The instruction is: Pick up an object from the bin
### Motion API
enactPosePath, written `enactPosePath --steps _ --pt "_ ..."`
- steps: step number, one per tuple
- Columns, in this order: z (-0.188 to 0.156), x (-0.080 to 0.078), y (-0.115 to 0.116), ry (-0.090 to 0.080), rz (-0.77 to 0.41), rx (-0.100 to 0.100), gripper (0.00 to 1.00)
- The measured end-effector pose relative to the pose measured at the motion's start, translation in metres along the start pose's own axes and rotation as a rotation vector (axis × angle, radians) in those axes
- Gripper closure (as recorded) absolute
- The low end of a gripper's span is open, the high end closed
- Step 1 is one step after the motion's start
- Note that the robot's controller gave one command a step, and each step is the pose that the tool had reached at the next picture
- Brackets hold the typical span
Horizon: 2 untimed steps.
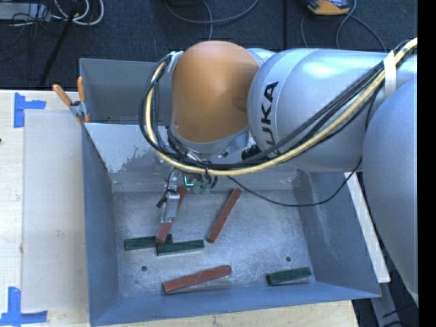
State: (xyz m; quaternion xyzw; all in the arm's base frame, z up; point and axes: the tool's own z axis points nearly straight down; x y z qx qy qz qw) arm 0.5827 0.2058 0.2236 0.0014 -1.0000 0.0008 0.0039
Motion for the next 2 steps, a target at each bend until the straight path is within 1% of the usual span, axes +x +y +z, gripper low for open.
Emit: enactPosePath --steps 1,2 --pt "0.1395 0.0284 -0.0437 -0.001 0.074 0.001 0.0" --pt "0.1347 0.0257 -0.0426 -0.009 0.077 -0.003 1.0"
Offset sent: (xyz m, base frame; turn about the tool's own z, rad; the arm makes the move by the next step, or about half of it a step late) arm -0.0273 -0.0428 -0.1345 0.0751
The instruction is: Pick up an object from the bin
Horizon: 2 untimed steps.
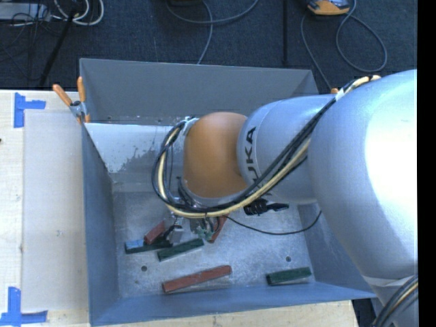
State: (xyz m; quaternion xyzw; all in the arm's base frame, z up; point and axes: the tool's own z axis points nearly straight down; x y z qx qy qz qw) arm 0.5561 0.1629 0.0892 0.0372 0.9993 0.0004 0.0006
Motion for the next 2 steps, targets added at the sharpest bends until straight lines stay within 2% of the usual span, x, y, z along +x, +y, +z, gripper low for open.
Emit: enactPosePath --steps 1,2 --pt "0.001 0.001 0.0 0.002 0.001 0.0 0.0" --pt "0.02 0.073 -0.027 0.004 -0.016 0.001 0.0"
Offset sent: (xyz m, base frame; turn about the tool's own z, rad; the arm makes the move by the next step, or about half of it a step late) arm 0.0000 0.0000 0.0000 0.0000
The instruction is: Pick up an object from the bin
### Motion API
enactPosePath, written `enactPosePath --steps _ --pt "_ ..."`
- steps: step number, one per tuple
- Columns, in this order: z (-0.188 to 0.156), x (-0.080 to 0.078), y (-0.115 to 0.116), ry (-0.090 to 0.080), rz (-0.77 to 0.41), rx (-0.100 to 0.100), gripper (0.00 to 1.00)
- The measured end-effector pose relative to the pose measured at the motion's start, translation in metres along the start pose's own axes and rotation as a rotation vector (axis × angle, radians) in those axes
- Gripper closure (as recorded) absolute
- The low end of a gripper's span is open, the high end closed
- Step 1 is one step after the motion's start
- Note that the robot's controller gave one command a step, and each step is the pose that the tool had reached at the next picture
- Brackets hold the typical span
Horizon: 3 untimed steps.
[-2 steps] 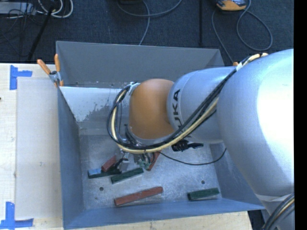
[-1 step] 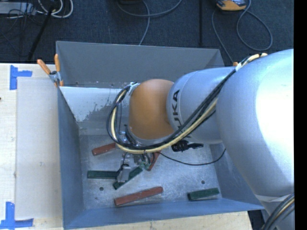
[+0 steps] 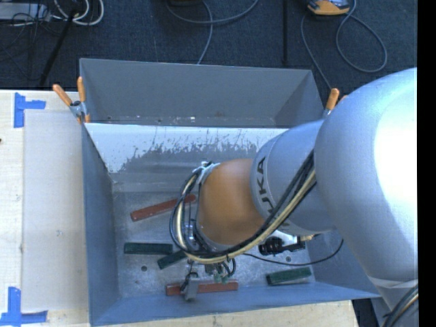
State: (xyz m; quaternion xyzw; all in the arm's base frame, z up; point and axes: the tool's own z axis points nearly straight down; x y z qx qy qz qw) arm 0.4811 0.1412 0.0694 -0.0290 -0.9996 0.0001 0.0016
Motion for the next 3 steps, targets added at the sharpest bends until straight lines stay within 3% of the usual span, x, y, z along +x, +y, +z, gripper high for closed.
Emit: enactPosePath --steps 1,2,3 --pt "-0.001 -0.002 0.0 -0.003 0.002 -0.001 1.0" --pt "-0.073 -0.038 -0.006 -0.012 0.028 -0.002 1.0" --pt "-0.166 -0.047 0.045 -0.012 -0.056 -0.005 1.0"
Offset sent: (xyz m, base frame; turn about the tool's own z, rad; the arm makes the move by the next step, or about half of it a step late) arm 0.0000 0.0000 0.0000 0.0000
